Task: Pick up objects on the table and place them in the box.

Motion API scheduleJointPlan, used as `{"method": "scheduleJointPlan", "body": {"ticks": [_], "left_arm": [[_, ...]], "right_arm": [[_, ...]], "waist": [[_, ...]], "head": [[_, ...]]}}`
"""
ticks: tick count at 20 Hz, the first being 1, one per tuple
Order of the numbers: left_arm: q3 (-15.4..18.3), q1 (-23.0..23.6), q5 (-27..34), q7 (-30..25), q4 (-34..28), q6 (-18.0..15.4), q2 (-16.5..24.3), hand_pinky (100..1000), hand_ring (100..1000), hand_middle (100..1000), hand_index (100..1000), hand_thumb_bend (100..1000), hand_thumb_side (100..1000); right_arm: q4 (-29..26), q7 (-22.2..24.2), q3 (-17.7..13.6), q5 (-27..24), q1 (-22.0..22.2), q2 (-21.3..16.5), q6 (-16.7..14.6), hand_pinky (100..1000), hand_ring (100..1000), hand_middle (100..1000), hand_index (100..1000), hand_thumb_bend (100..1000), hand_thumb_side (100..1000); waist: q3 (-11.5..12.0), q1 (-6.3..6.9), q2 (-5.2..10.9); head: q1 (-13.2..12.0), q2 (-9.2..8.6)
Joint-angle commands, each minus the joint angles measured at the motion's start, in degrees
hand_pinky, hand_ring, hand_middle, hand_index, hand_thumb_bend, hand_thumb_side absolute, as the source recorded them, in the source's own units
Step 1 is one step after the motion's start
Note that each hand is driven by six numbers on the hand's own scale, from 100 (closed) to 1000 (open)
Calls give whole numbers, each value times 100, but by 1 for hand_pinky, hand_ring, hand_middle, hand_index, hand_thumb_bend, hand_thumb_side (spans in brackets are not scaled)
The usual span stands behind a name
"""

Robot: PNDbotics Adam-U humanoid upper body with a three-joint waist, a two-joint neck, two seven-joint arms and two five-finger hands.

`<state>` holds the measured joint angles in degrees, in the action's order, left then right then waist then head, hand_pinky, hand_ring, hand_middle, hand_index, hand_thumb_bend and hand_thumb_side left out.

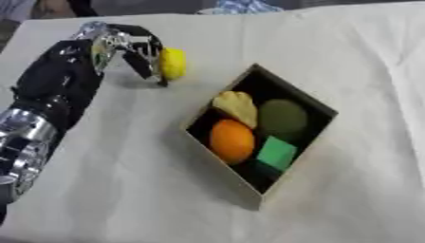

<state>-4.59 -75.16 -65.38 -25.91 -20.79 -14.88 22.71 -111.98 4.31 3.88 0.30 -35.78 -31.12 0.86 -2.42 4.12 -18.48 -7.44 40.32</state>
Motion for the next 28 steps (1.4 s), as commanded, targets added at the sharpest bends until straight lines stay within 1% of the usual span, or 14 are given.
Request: {"method": "scheduleJointPlan", "body": {"ticks": [1,3,6,9,10,12,15,19,24,28], "left_arm": [[91,-135,-9,170,-7,79,81,793,776,730,843,507,457],[114,-123,19,258,0,131,69,792,772,727,844,518,482],[120,-127,80,290,-18,162,64,796,779,745,890,584,545],[129,-160,122,230,-90,204,86,799,782,749,894,620,546],[137,-171,147,192,-116,212,96,801,785,753,897,618,566],[151,-196,213,88,-163,223,123,804,789,758,904,661,552],[166,-219,304,-25,-238,231,131,805,792,764,916,695,531],[171,-214,335,38,-307,310,95,798,781,752,910,662,539],[185,-194,189,474,-289,592,35,779,754,713,867,593,551],[190,-192,106,646,-233,710,-9,769,736,688,841,540,522]], "right_arm": [[-104,-8,-49,-30,-89,-127,10,918,908,674,748,100,427],[-102,-11,-52,-28,-91,-126,12,918,908,674,748,100,424],[-99,-16,-54,1,-91,-131,8,918,908,671,747,100,420],[-95,-19,-54,14,-88,-134,5,918,909,671,747,100,419],[-94,-19,-53,15,-88,-135,4,918,909,670,747,100,419],[-92,-18,-53,16,-80,-136,3,918,909,670,747,100,419],[-94,-18,-52,13,-74,-123,8,918,909,669,746,100,421],[-102,-19,-53,4,-79,-112,13,918,909,668,746,100,419],[-108,-21,-50,-4,-101,-110,16,919,909,668,746,100,420],[-108,-18,-50,-9,-112,-113,19,919,910,667,746,100,421]], "waist": [[-9,-29,94],[-15,-31,88],[-19,-36,80],[-17,-35,80],[-15,-34,82],[-7,-29,90],[-6,-23,97],[-28,-28,92],[-62,-32,63],[-71,-31,42]], "head": [[-13,-39],[-12,-42],[-12,-33],[-15,-16],[-15,-14],[-10,-3],[-10,-18],[-26,-61],[-64,-111],[-91,-125]]}}
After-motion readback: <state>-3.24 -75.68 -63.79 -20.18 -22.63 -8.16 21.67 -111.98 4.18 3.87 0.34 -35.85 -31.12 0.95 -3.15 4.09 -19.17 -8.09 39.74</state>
